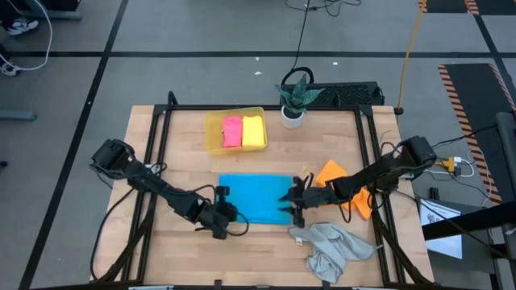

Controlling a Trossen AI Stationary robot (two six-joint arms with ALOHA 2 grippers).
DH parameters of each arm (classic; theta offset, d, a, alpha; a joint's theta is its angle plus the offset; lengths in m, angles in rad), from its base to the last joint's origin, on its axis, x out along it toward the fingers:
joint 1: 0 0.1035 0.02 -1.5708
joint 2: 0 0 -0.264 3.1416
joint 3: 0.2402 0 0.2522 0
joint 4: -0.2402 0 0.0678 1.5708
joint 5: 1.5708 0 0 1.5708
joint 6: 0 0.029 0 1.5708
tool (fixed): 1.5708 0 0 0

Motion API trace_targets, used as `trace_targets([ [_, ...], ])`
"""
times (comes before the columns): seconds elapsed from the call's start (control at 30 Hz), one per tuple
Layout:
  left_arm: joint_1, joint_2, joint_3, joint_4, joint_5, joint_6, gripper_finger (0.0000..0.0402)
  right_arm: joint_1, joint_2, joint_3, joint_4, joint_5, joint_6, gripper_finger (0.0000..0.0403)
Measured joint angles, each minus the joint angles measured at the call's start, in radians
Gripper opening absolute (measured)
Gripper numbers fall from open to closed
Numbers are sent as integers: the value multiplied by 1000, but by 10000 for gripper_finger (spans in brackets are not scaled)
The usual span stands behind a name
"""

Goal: Fold microfiber towels
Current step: Fold the blue microfiber cloth

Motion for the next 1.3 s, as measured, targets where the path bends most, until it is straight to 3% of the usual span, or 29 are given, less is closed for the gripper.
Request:
trace_targets([
  [0.1,29,22,0,94,32,55,14,40,91,3,149,-42,-63,148],
  [0.2,47,28,0,137,47,103,19,70,159,35,169,-51,-128,148],
  [0.37,52,28,0,179,-4,100,8,103,218,136,70,10,-252,146],
  [0.47,51,28,0,196,-16,88,3,113,224,198,-61,104,-316,136],
  [0.6,51,28,0,206,-53,14,16,112,227,252,-236,141,-343,116],
  [0.83,51,28,0,222,-86,-13,23,135,229,258,-255,247,-405,74],
  [1.07,51,28,0,229,-95,-36,3,127,210,258,-253,185,-369,44],
  [1.17,48,28,0,239,-95,-41,11,109,213,258,-256,90,-354,49],
  [1.3,41,28,0,256,-95,-39,24,86,215,257,-256,83,-312,66],
])
